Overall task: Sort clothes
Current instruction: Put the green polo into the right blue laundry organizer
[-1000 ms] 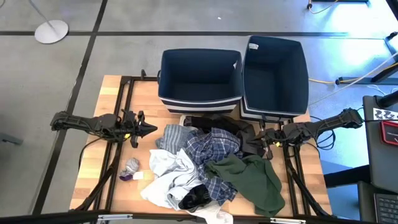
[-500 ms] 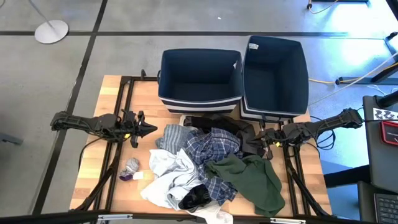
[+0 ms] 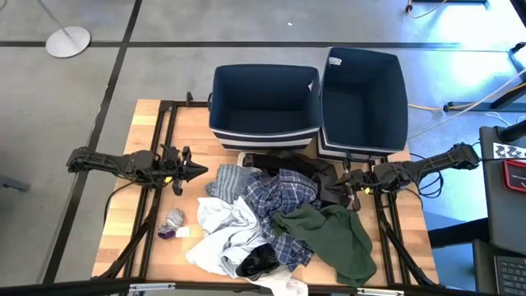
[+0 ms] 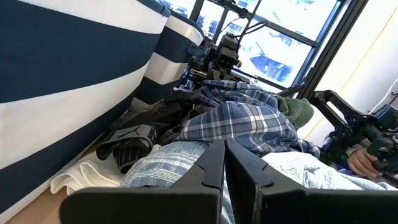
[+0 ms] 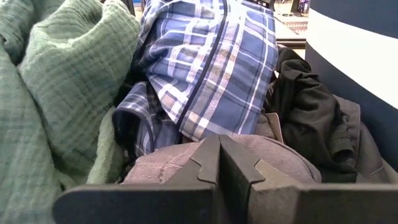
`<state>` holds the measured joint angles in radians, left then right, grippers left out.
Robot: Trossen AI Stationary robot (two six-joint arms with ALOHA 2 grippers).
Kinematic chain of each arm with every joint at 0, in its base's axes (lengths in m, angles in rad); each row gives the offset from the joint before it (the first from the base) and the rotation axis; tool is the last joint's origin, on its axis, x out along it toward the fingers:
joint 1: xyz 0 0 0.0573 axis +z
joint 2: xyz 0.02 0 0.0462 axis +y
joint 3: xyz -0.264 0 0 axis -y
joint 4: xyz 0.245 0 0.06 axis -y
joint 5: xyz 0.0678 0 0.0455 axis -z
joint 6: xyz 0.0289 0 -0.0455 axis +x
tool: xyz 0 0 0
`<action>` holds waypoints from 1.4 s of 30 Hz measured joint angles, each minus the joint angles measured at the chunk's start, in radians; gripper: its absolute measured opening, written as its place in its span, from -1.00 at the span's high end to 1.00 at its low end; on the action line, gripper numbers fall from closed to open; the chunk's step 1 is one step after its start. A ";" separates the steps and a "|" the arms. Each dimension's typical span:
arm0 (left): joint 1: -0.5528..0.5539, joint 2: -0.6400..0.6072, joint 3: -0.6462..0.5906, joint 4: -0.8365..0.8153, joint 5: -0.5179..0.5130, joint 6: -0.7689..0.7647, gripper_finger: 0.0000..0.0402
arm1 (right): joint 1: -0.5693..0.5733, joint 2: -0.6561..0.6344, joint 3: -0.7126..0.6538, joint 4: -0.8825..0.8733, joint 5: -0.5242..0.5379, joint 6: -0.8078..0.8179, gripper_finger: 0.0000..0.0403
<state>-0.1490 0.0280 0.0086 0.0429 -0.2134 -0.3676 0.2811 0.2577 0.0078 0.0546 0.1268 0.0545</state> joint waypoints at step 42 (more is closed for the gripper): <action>0.000 -0.001 0.000 0.002 -0.011 0.056 0.98 | 0.000 0.000 0.000 0.052 0.117 -0.063 0.94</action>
<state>-0.1486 0.0273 0.0090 0.0444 -0.2249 -0.3111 0.2813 0.2577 0.0082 0.1062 0.2440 -0.0088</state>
